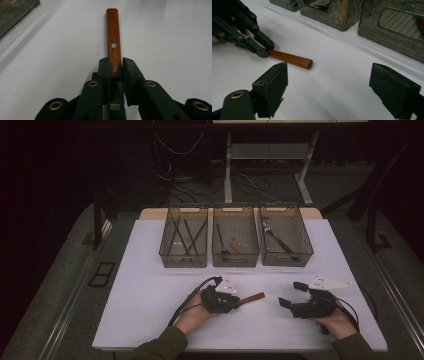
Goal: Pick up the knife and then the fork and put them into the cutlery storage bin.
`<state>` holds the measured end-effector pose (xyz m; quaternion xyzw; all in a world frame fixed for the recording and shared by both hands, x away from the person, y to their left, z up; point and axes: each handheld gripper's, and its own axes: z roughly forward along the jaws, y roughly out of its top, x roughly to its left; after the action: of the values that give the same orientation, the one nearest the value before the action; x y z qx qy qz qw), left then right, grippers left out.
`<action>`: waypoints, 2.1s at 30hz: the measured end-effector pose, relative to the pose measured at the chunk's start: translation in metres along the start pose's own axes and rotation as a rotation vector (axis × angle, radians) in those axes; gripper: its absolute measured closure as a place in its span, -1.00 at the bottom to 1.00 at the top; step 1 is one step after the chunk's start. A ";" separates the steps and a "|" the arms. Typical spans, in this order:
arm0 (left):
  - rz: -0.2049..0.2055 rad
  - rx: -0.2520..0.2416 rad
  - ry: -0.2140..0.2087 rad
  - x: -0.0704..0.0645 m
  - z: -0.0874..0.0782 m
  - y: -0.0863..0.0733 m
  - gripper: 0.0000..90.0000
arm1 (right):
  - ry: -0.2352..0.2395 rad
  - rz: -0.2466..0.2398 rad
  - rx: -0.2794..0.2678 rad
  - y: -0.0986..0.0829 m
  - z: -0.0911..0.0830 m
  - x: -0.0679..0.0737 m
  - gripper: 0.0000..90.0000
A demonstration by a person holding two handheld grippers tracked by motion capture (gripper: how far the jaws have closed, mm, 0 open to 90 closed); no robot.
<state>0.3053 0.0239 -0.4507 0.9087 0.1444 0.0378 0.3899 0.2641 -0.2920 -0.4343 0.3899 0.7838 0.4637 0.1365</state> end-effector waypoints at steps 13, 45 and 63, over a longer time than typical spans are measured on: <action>0.022 -0.006 -0.079 -0.002 -0.011 0.006 0.72 | 0.052 -0.019 -0.032 0.003 -0.002 0.001 -0.66; 0.148 -0.013 -0.204 -0.013 -0.064 0.005 0.71 | 0.495 -0.384 0.228 0.060 0.050 0.057 -0.43; 0.249 0.042 -0.207 -0.026 -0.058 0.016 0.71 | 0.594 -0.534 0.426 0.061 0.084 0.086 0.49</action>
<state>0.2738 0.0467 -0.3978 0.9265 -0.0097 -0.0110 0.3760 0.2854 -0.1604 -0.4153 0.0433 0.9400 0.3326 -0.0629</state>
